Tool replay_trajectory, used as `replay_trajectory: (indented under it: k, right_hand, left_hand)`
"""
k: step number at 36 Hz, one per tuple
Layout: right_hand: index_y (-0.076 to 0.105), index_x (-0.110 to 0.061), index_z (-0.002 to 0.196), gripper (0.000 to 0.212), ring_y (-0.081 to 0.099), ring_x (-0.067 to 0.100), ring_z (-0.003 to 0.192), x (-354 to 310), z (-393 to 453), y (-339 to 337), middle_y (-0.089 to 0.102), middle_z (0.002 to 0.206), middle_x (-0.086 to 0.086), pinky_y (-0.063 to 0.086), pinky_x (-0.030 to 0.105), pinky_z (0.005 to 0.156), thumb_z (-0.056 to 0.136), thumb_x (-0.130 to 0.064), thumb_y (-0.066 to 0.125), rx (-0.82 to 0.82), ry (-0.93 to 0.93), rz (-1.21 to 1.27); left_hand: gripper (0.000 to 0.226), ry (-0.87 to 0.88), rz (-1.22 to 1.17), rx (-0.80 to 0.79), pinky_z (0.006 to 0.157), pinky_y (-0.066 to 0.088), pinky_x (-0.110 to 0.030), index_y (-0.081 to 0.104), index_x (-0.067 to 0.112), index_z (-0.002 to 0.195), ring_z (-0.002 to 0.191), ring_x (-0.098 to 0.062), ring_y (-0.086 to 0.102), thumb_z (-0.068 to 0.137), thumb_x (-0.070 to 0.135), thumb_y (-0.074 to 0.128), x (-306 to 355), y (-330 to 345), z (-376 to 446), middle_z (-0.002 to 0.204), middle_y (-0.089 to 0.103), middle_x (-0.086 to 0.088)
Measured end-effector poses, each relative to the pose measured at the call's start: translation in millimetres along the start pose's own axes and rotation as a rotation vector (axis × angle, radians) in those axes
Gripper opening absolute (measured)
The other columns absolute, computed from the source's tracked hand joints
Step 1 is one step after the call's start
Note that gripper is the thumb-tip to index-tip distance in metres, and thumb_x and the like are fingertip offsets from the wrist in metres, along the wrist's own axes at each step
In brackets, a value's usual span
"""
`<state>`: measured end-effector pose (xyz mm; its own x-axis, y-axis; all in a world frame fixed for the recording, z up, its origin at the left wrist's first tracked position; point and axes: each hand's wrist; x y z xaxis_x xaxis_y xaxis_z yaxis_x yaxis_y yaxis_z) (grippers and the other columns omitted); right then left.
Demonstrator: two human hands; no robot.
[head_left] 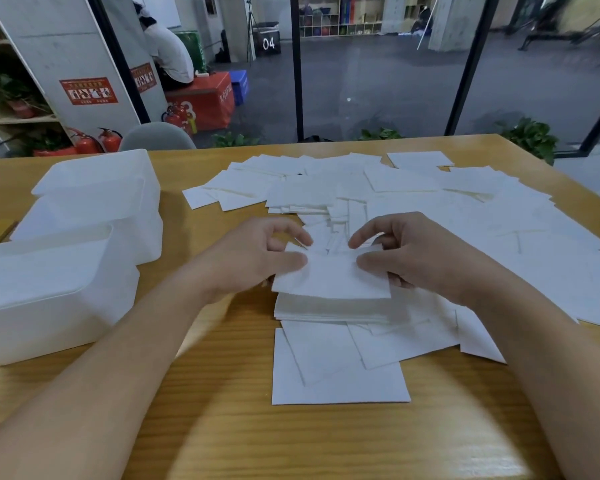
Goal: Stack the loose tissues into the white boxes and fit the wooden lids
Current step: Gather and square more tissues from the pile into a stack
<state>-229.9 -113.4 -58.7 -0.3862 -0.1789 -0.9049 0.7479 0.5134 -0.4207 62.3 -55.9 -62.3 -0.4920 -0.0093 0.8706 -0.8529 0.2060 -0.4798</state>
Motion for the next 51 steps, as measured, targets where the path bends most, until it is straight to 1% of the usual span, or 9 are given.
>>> replay_trajectory:
  k: [3, 7, 11, 17, 32, 38, 42, 47, 51]
  right_hand:
    - [0.080, -0.029, 0.103, 0.019, 0.053, 0.014, 0.054, -1.2, -0.9, 1.6, 0.055, 0.063, -0.005, 0.045, 0.021, 0.051, 0.090, -0.015, 0.082, 0.004, 0.008, -0.089]
    - [0.078, -0.032, 0.101, 0.020, 0.059, 0.012, 0.053, 1.2, -0.2, 5.3, 0.059, 0.061, -0.010, 0.048, 0.025, 0.053, 0.085, -0.022, 0.085, 0.017, 0.000, -0.184]
    - [0.078, -0.037, 0.096, 0.025, 0.064, 0.007, 0.055, 2.2, 1.7, 5.2, 0.066, 0.070, -0.012, 0.049, 0.020, 0.052, 0.078, -0.035, 0.095, 0.062, 0.006, -0.290]
    - [0.079, -0.032, 0.089, 0.022, 0.055, 0.001, 0.054, 3.5, 4.5, 4.4, 0.069, 0.077, -0.014, 0.043, 0.013, 0.052, 0.077, -0.039, 0.096, 0.178, -0.088, -0.305]
    - [0.078, -0.036, 0.086, 0.012, 0.056, 0.000, 0.058, 0.6, 3.1, 23.2, 0.072, 0.076, -0.012, 0.046, 0.021, 0.062, 0.089, -0.045, 0.085, 0.065, -0.089, -0.349]
    - [0.078, -0.038, 0.087, 0.012, 0.060, 0.000, 0.061, 0.7, 2.1, 21.9, 0.073, 0.079, -0.011, 0.048, 0.022, 0.064, 0.090, -0.048, 0.084, 0.062, -0.075, -0.346]
    - [0.079, -0.038, 0.088, 0.013, 0.061, 0.001, 0.061, -2.7, 0.1, 21.3, 0.074, 0.079, -0.012, 0.049, 0.026, 0.065, 0.090, -0.050, 0.084, 0.079, -0.060, -0.307]
    - [0.078, -0.035, 0.097, 0.027, 0.071, 0.008, 0.066, -8.6, -3.3, 20.9, 0.078, 0.078, -0.008, 0.055, 0.034, 0.071, 0.096, -0.061, 0.074, 0.118, -0.048, -0.250]
    - [0.073, -0.023, 0.104, 0.048, 0.071, 0.023, 0.059, -12.4, -4.5, 19.2, 0.081, 0.090, 0.000, 0.049, 0.035, 0.054, 0.101, -0.070, 0.061, 0.192, -0.018, -0.036]
  left_hand:
    - [0.028, -0.049, 0.076, -0.122, 0.068, 0.045, -0.032, 0.070, 0.046, 0.123, 0.065, -0.021, 0.058, 0.099, 0.037, 0.080, -2.3, -2.8, -2.5, 0.071, 0.068, -0.011]
    - [0.039, -0.033, 0.151, -0.128, 0.101, 0.050, -0.040, 0.066, 0.051, 0.129, 0.061, -0.014, 0.062, 0.096, 0.036, 0.081, -3.6, -3.7, -2.7, 0.067, 0.070, -0.005]
    - [0.043, -0.047, 0.241, -0.096, 0.089, 0.058, -0.048, 0.064, 0.052, 0.128, 0.061, -0.013, 0.062, 0.090, 0.050, 0.084, -5.2, -6.2, -1.6, 0.074, 0.076, 0.001]
    - [0.019, 0.060, 0.410, 0.413, 0.073, 0.055, -0.031, 0.075, 0.042, 0.108, 0.085, 0.000, 0.066, 0.099, 0.058, 0.073, -19.0, 4.4, 19.2, 0.090, 0.074, 0.016]
    - [0.017, 0.027, 0.500, 0.481, 0.075, 0.051, -0.035, 0.065, 0.024, 0.090, 0.095, -0.016, 0.061, 0.102, 0.033, 0.070, -14.8, 30.9, 55.3, 0.099, 0.063, 0.010]
    - [0.007, 0.040, 0.157, 0.541, 0.059, 0.049, -0.027, 0.064, 0.023, 0.099, 0.064, -0.005, 0.065, 0.103, 0.027, 0.066, -12.5, 19.0, 38.2, 0.079, 0.075, 0.000]
    - [0.019, -0.013, -0.370, 0.464, 0.068, 0.065, -0.028, 0.063, 0.014, 0.117, 0.086, -0.023, 0.084, 0.100, 0.007, 0.070, -19.3, 10.5, 23.2, 0.094, 0.083, -0.010]
    - [0.030, -0.027, -0.646, 0.401, 0.063, 0.057, -0.024, 0.076, 0.020, 0.124, 0.081, -0.018, 0.075, 0.099, 0.002, 0.072, -16.5, -4.5, 18.3, 0.084, 0.073, -0.003]
    - [0.040, 0.075, -0.735, 0.232, 0.056, 0.048, -0.024, 0.076, 0.017, 0.130, 0.073, -0.017, 0.063, 0.094, 0.001, 0.070, -5.9, -6.1, 9.8, 0.079, 0.058, -0.004]
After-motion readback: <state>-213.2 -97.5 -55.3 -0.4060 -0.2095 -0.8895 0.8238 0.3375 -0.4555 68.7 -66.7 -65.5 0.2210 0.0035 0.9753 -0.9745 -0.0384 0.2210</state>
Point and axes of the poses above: each hand's wrist, its own z-axis towards the middle knuckle, its own y-axis out of the palm, x = y × z
